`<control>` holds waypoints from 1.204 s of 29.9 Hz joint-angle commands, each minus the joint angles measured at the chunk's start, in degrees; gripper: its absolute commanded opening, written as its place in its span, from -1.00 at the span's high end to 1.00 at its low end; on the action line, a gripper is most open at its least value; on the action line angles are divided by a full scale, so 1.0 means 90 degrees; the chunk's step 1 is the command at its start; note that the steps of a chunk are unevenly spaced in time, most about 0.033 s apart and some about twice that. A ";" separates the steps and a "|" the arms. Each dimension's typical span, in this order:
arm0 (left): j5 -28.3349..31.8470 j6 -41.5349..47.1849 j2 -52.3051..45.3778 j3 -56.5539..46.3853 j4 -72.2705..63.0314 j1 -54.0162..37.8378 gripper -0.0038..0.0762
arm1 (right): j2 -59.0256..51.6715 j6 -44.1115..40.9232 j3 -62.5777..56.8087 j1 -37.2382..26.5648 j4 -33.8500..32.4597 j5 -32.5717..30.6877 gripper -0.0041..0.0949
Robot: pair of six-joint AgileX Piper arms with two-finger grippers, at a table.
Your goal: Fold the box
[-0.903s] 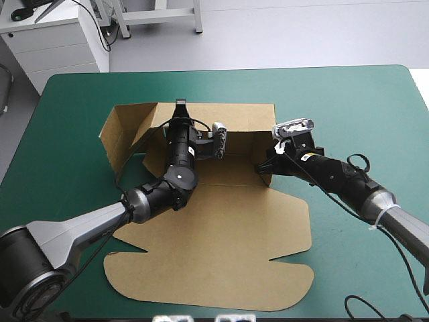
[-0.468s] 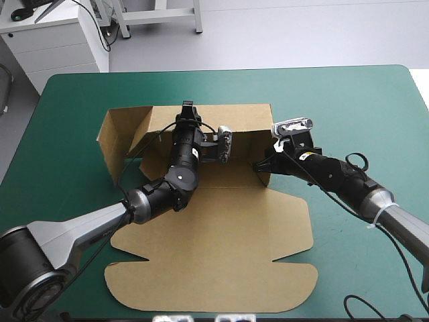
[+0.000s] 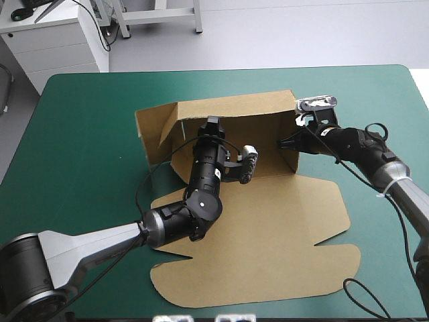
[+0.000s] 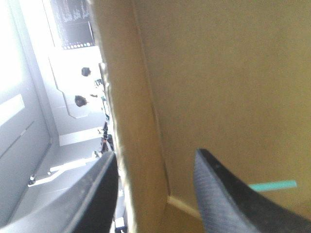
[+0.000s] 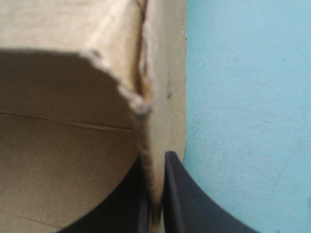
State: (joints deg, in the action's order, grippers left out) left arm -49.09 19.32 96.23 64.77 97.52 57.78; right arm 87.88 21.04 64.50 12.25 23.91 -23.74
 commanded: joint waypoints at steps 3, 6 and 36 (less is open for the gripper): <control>-0.0808 0.0059 -0.0336 0.0154 0.0823 0.0459 0.03 | -0.0002 -0.1161 0.0687 -0.0088 -0.1322 -0.0077 0.94; -0.0982 0.0059 -0.0336 0.0154 0.0823 0.0575 0.03 | 0.0063 -0.1382 0.0806 -0.0088 -0.1561 -0.0130 0.95; 0.1974 -0.4192 -0.3674 0.0154 -0.8786 -0.4268 0.89 | 0.0358 -0.2016 0.1194 -0.0088 -0.2005 -0.1408 0.95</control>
State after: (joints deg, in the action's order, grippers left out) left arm -36.38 -6.98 64.75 64.66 34.72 29.94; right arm 92.42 3.71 73.97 12.01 6.68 -35.18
